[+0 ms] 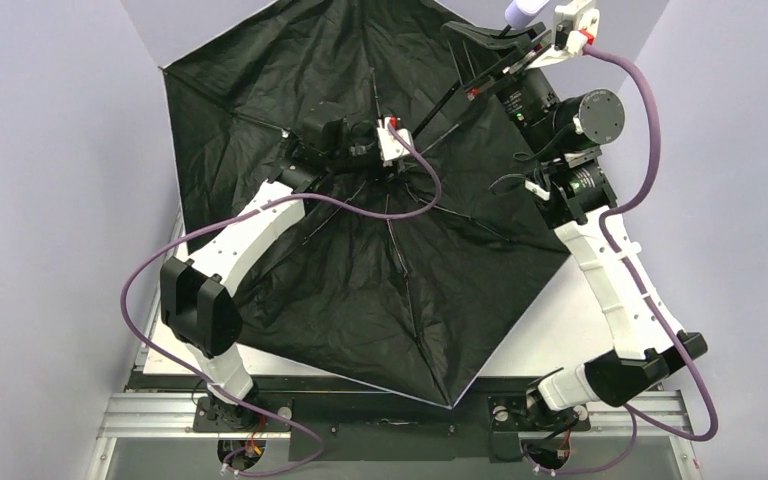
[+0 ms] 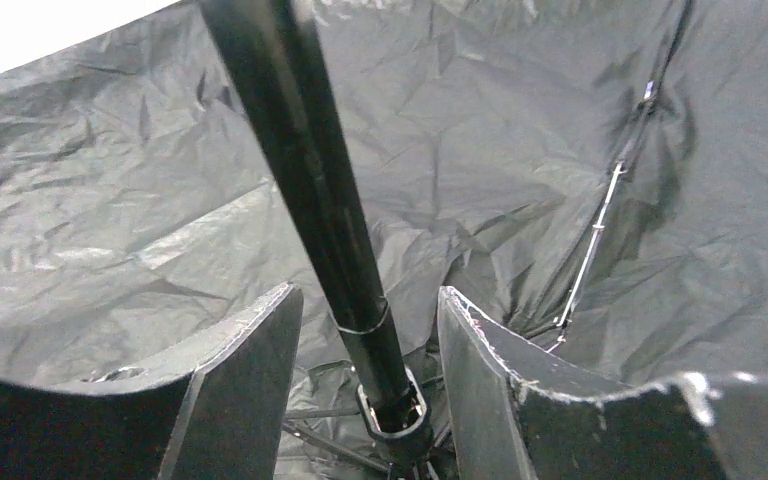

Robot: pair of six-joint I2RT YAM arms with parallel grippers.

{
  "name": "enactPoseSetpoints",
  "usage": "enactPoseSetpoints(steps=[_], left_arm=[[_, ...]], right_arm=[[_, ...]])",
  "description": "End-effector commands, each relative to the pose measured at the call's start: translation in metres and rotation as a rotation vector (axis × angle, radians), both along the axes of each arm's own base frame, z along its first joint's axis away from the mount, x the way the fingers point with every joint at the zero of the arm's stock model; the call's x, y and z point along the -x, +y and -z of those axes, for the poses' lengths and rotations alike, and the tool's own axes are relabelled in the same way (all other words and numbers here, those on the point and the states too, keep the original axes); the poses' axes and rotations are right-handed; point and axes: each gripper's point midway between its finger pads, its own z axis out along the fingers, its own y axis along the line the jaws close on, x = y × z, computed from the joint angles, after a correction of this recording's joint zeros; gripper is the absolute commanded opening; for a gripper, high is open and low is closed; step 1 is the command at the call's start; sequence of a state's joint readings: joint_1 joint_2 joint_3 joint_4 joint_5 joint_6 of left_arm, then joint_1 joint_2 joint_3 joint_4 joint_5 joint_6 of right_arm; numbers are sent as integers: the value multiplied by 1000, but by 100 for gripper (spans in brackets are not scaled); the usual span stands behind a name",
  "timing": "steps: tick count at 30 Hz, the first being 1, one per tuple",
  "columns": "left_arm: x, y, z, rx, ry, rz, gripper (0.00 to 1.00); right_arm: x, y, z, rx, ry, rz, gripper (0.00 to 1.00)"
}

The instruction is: Open the umbrella

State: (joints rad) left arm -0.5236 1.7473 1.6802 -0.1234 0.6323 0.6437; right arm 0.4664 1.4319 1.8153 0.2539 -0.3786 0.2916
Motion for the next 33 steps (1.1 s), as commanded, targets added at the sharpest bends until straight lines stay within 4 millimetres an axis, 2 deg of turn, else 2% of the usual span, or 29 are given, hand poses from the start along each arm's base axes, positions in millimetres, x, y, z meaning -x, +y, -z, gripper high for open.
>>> enactPoseSetpoints(steps=[1, 8, 10, 12, 14, 16, 22, 26, 29, 33], left_arm=[[15, -1, -40, 9, -86, 30, 50], [46, -15, -71, 44, -83, 110, 54], [56, -18, -77, 63, -57, 140, 53], [59, -20, -77, 64, -30, 149, 47], [53, -19, -70, 59, -1, 133, 31], [43, -18, -58, 46, 25, 105, 22], [6, 0, -8, -4, 122, 15, 17], [-19, 15, 14, 6, 180, -45, 9], [-31, 22, 35, -33, 186, -71, 11], [-42, 32, 61, -86, 187, -108, 20]], right_arm=[[38, -13, -40, -72, -145, -20, 0], [28, -7, -19, -24, -116, 1, 0], [24, -6, -14, -13, -110, 10, 0], [24, -7, -13, -12, -107, 14, 0], [25, -6, -15, -15, -110, 11, 0], [27, -6, -17, -19, -115, 8, 0], [39, -9, -30, -38, -136, -8, 0], [50, -11, -42, -61, -151, -30, 0], [60, -12, -52, -80, -174, -56, 0], [68, -13, -62, -103, -189, -82, 0]])
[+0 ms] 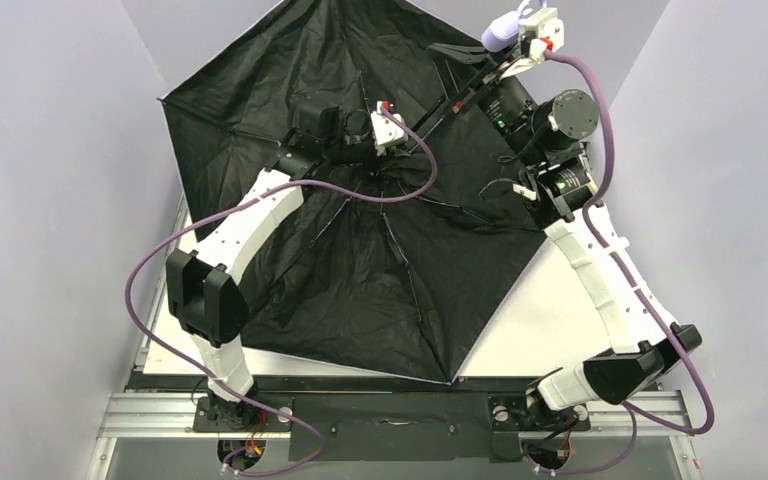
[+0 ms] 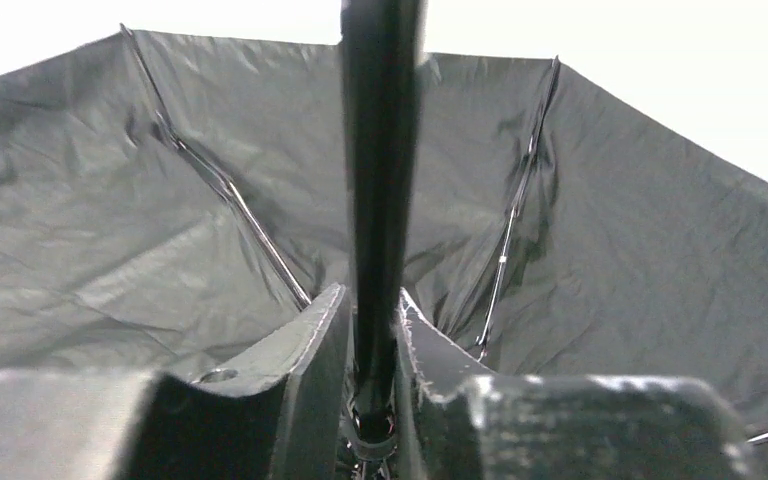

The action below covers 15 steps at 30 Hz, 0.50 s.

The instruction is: Open the umbrella

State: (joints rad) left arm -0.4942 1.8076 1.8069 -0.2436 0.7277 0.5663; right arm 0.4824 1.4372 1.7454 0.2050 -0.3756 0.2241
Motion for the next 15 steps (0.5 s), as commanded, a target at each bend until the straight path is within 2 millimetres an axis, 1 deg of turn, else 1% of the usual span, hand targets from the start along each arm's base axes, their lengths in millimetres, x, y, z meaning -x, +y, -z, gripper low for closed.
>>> enactPoseSetpoints(steps=[1, 5, 6, 7, 9, 10, 12, 13, 15], left_arm=[[-45, 35, 69, -130, 64, -156, 20], [-61, 50, 81, -156, 62, -192, 20], [-65, 53, 79, -155, 58, -203, 19], [-69, 57, 82, -155, 66, -214, 17], [-74, 61, 79, -148, 68, -223, 12], [-74, 61, 79, -150, 71, -224, 7], [-75, 63, 83, -169, 68, -228, 2], [-78, 65, 86, -183, 60, -241, 0], [-83, 71, 91, -198, 54, -277, 0]], right_arm=[[88, -28, -106, -200, -259, -111, 0], [91, -29, -109, -207, -262, -116, 0], [91, -29, -109, -207, -261, -116, 0], [92, -29, -110, -208, -262, -117, 0], [92, -29, -110, -206, -262, -117, 0], [92, -29, -110, -207, -263, -117, 0], [92, -29, -110, -210, -262, -119, 0], [93, -30, -112, -214, -267, -119, 0], [94, -30, -113, -215, -269, -125, 0]])
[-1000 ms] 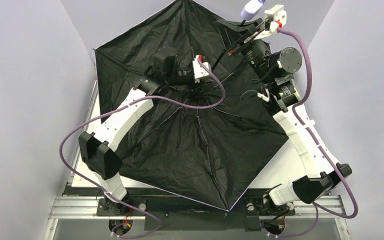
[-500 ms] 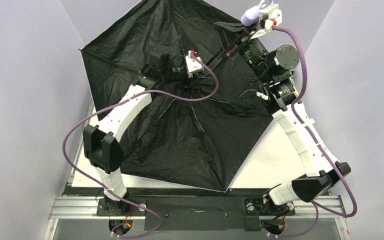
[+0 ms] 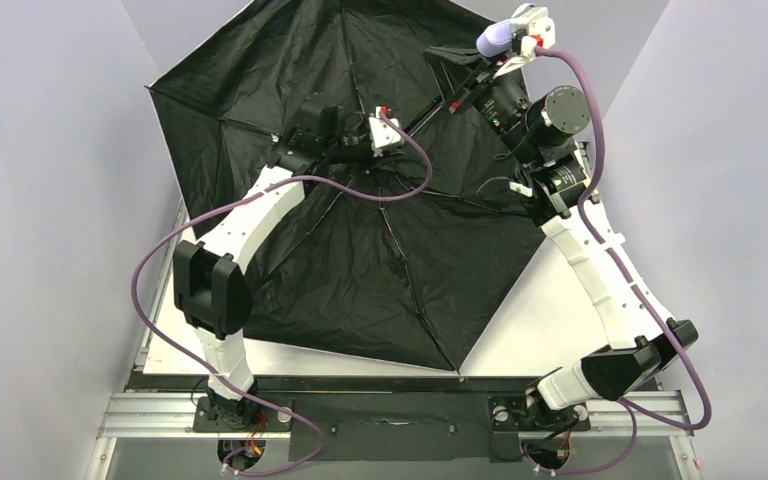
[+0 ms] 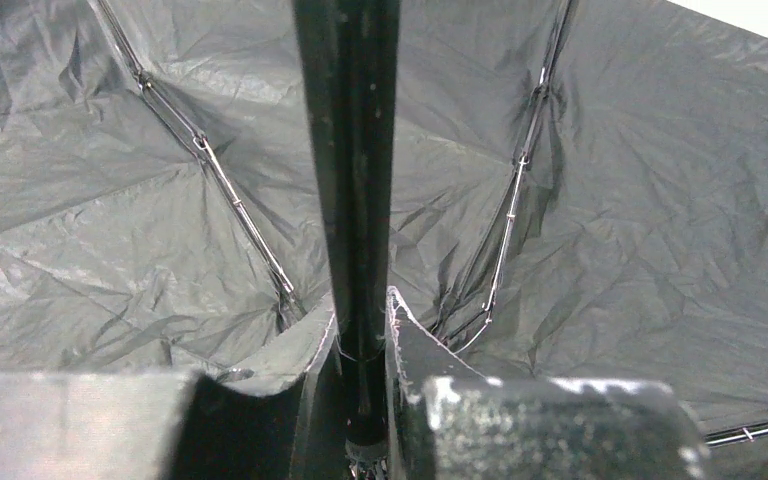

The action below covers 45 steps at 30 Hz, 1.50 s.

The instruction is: Open the umbrella

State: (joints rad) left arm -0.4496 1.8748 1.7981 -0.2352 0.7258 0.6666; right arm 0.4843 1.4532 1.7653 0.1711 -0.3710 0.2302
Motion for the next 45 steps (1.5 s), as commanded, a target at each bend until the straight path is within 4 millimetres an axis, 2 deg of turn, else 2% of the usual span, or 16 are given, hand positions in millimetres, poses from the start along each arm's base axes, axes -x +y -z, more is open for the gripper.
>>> enactPoseSetpoints(steps=[1, 4, 5, 10, 12, 13, 17, 24, 26, 27, 28, 29, 30, 33, 37, 45], left_arm=[[-56, 60, 51, -109, 66, -273, 0], [-58, 61, 3, 22, 22, -305, 0], [-56, 58, -25, 71, -40, -303, 0], [-39, 48, -123, 233, -206, -307, 0], [-33, 50, -153, 269, -275, -305, 0], [-32, 52, -163, 275, -308, -314, 0], [-29, 66, -201, 285, -410, -337, 0], [-3, 88, -252, 191, -704, -350, 0], [12, 88, -258, 150, -803, -321, 0], [11, 86, -247, 90, -855, -304, 0], [22, 87, -254, 78, -910, -296, 0], [20, 85, -239, 14, -957, -276, 0], [28, 86, -245, 3, -1008, -266, 0], [25, 88, -228, -93, -1106, -259, 0], [21, 94, -212, -226, -1250, -262, 0], [19, 100, -205, -406, -1509, -220, 0]], right_arm=[[100, -32, -117, -221, -298, -124, 0], [95, -30, -101, -176, -271, -107, 0], [84, -25, -83, -151, -234, -97, 0], [64, -22, -14, -57, -120, -43, 43], [56, -19, 22, -3, -45, -36, 52], [47, -16, 51, 32, 36, -30, 54], [32, -28, 123, 83, 317, 66, 60], [16, -97, 197, 127, 570, 385, 73], [14, -108, 208, 135, 634, 371, 71], [10, -118, 220, 135, 696, 382, 69], [11, -118, 214, 134, 707, 358, 68], [6, -125, 230, 167, 771, 374, 67], [7, -125, 221, 174, 761, 355, 67], [6, -136, 218, 228, 735, 345, 68], [15, -129, 208, 294, 695, 226, 69], [36, -126, 196, 430, 680, 1, 72]])
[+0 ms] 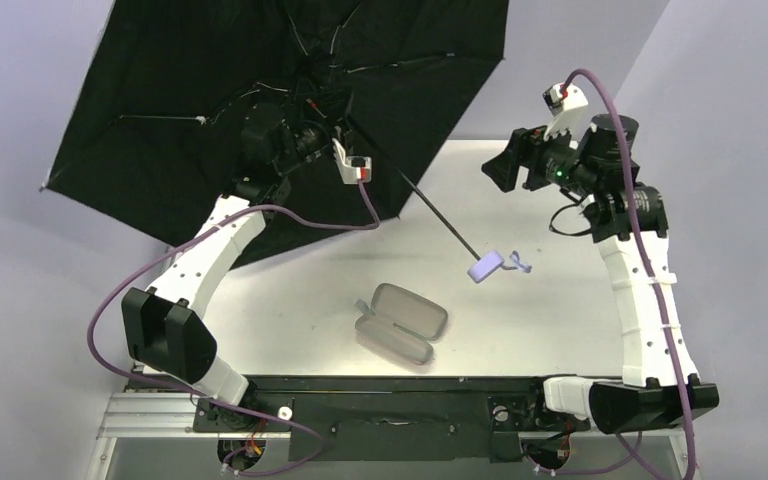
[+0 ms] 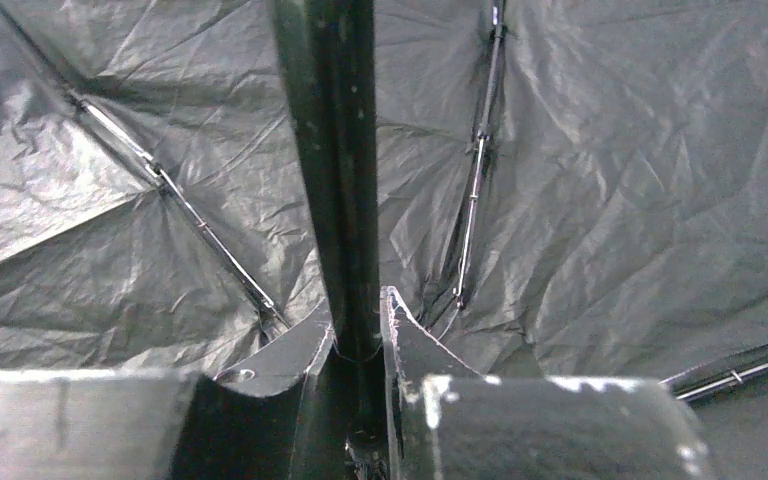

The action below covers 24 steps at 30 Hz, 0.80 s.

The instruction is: Open the umbrella

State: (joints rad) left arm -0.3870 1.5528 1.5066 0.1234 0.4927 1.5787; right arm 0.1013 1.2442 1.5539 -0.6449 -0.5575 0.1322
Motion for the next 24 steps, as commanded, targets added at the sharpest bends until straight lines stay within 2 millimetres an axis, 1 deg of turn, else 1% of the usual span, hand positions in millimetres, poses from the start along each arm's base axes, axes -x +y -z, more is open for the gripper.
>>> enactPoseSetpoints(steps=[1, 2, 3, 4, 5, 6, 7, 8, 9, 10, 11, 14, 15, 17, 20, 22, 24], left_arm=[[22, 8, -65, -104, -392, 1, 0], [21, 9, -62, -120, -394, 1, 0], [21, 8, -60, -143, -413, 8, 0], [20, 8, -57, -158, -414, 9, 0], [19, 7, -55, -178, -432, 15, 0], [18, 6, -53, -189, -439, 16, 0], [17, 6, -53, -208, -461, 13, 0], [15, 5, -52, -216, -467, 13, 0], [16, 5, -55, -225, -488, 12, 0], [16, 3, -56, -227, -497, 18, 0], [17, 3, -59, -231, -513, 19, 0], [16, -1, -63, -235, -543, 28, 0], [17, -2, -66, -234, -554, 28, 0], [18, -3, -70, -232, -575, 27, 0], [22, -4, -72, -233, -574, 28, 0], [23, -4, -71, -238, -567, 29, 0], [24, -4, -72, -225, -566, 24, 0]], right_arm=[[25, 8, -1, 52, 33, -225, 71], [24, 11, -5, 49, 37, -248, 70], [28, 14, -2, 52, 64, -264, 68], [26, 17, -4, 53, 66, -281, 68], [31, 24, 2, 66, 95, -318, 67], [39, 28, 3, 77, 114, -343, 67], [45, 39, 6, 104, 109, -399, 67], [54, 43, 8, 117, 130, -427, 66], [62, 54, 11, 145, 122, -488, 66], [70, 58, 17, 163, 143, -514, 66], [78, 68, 20, 193, 130, -568, 66], [91, 79, 41, 255, 166, -645, 67], [93, 84, 46, 275, 174, -668, 71], [94, 92, 54, 289, 194, -697, 73], [97, 104, 56, 283, 211, -730, 73], [99, 112, 58, 264, 227, -759, 71], [101, 119, 65, 245, 251, -788, 68]])
